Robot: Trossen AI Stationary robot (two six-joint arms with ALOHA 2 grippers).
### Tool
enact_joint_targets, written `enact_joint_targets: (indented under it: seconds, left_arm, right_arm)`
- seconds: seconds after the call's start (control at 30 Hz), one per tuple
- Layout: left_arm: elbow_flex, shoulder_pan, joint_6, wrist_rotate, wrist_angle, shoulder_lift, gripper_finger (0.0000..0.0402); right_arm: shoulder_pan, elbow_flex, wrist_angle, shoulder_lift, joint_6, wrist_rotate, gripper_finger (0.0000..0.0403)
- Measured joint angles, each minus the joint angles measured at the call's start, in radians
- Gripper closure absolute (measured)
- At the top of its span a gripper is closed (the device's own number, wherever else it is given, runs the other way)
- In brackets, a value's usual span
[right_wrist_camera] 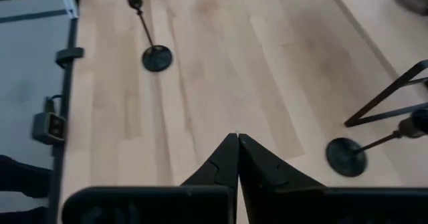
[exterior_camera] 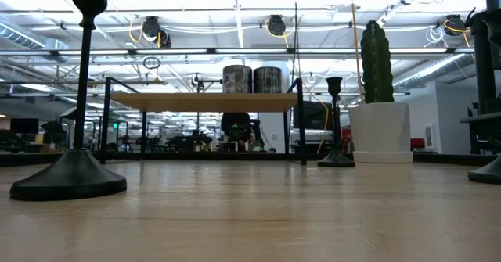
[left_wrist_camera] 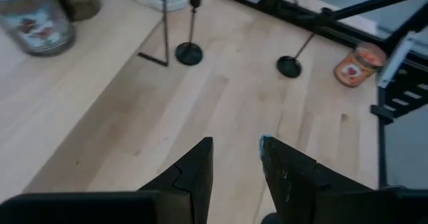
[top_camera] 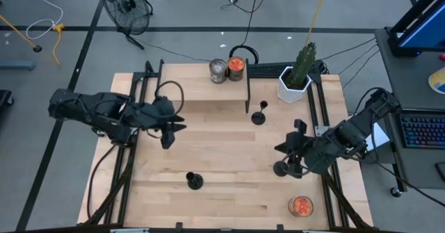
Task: Pick & Place candle stick holders
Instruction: Put the silver scented candle on the shelf
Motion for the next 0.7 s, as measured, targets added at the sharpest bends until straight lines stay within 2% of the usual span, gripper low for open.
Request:
enact_joint_targets:
  seconds: [0.17,0.23,0.43,0.7]
  left_arm:
    - [-0.184,0.019,0.053,0.087,0.197,-0.109,0.0270]
    - [-0.260,0.036,0.051,0.119,0.237,-0.170,0.0270]
    - [-0.436,0.055,0.035,0.150,0.292,-0.372,0.0270]
    - [-0.562,0.038,0.044,0.150,0.301,-0.587,0.0270]
  right_arm:
    - [0.041,0.000,-0.020,-0.004,0.068,-0.001,0.0402]
    - [0.052,0.000,-0.040,-0.003,0.107,-0.038,0.0402]
    - [0.066,0.000,-0.128,-0.004,0.328,-0.240,0.0402]
    - [0.134,0.000,-0.241,-0.003,0.685,-0.530,0.0403]
